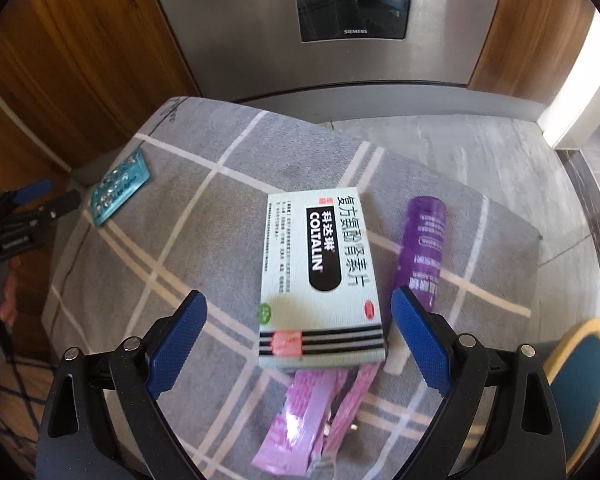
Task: Collect trash
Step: 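Lower the right tool to the COLTALIN box while the left tool approaches the teal blister, then grasp and lift the COLTALIN box with the right tool while the left tool lifts the blister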
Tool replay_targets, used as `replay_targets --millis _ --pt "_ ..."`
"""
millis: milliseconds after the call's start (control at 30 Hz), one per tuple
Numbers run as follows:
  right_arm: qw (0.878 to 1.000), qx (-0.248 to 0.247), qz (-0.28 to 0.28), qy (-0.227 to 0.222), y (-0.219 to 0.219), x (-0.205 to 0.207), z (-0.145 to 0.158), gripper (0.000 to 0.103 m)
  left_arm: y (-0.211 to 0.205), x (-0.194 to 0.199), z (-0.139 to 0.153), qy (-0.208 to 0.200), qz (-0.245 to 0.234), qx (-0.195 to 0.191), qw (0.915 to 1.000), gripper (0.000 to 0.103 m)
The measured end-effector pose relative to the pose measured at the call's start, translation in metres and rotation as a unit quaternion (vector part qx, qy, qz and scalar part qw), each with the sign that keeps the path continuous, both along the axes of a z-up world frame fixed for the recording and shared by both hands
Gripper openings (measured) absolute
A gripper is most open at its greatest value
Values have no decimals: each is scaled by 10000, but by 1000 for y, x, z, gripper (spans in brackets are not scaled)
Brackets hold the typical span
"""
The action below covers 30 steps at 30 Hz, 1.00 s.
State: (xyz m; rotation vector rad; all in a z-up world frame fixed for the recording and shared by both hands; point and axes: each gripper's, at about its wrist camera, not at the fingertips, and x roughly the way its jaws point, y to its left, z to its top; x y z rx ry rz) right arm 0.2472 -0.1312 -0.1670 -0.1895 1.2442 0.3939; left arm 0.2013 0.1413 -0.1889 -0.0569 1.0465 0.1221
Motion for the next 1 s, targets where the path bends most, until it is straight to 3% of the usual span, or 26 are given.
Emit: replay_targets --millis 100,300,367,400,467,633,833,1000 --pt "9998 -195 75 -13 4 6 -8 93 1 4 0 -4 59 -179 9998 95" --pt "9990 -371 173 159 8 12 -26 93 -7 6 -5 47 -194 -172 9997 95" --pt "9988 -393 190 228 9 13 -30 88 -6 7 -11 133 -237 -94 9996 95" --pt "9986 -417 194 261 9 13 -31 74 -5 7 -13 169 -230 -70 9996 94" --pt "9981 -502 180 304 10 12 -33 72 -2 9 -17 225 -191 -86 9995 93" --pt "9987 -307 300 263 13 6 -24 72 -3 20 -29 273 -259 -113 9992 92" --pt "9993 18 280 250 5 3 -12 72 -20 39 -44 304 -826 377 9954 90" --pt "9992 186 259 255 0 -2 -11 72 -15 44 -54 377 -993 150 9942 84"
